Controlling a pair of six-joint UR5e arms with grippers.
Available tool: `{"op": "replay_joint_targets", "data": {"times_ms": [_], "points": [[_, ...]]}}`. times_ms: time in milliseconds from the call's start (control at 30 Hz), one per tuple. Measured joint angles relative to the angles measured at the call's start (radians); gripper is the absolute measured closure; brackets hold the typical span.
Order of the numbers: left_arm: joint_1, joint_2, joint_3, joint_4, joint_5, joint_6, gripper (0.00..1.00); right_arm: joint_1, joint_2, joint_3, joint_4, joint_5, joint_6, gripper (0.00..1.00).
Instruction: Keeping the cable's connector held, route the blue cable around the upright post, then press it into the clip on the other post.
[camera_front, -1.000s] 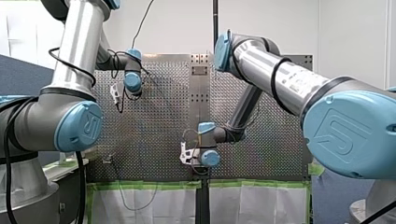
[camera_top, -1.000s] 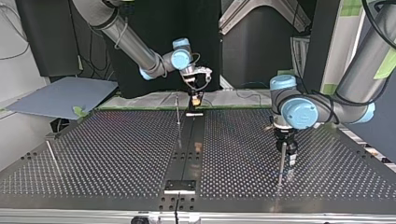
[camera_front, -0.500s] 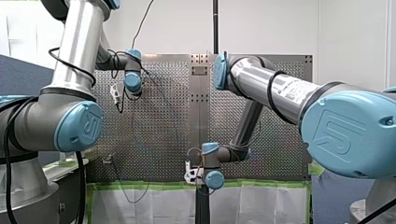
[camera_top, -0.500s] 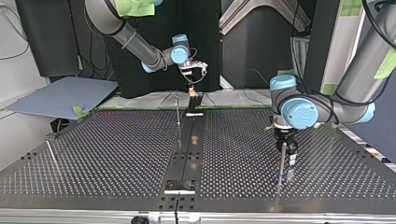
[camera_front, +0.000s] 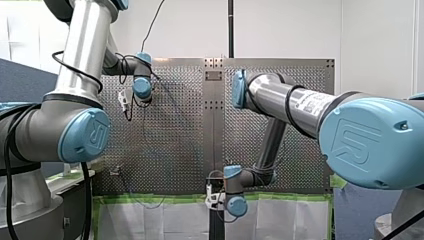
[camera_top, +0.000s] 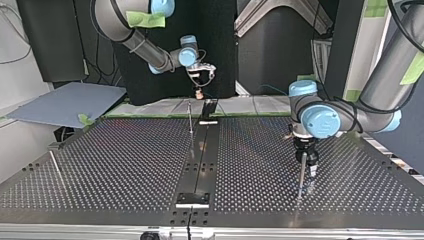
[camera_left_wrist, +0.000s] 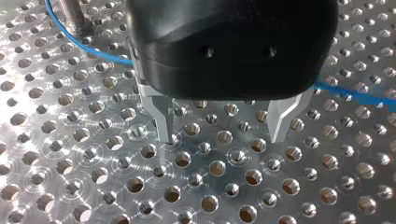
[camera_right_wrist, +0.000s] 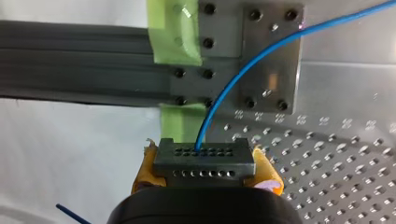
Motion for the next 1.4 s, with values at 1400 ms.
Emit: {"op": "replay_joint_targets", "data": {"times_ms": [1400], "points": [[0.001, 0.000, 0.000, -0.003, -0.002, 0.003, 0.00, -0.124, 0.048, 0.076, -0.097, -0.050, -0.030, 1.00]]}}
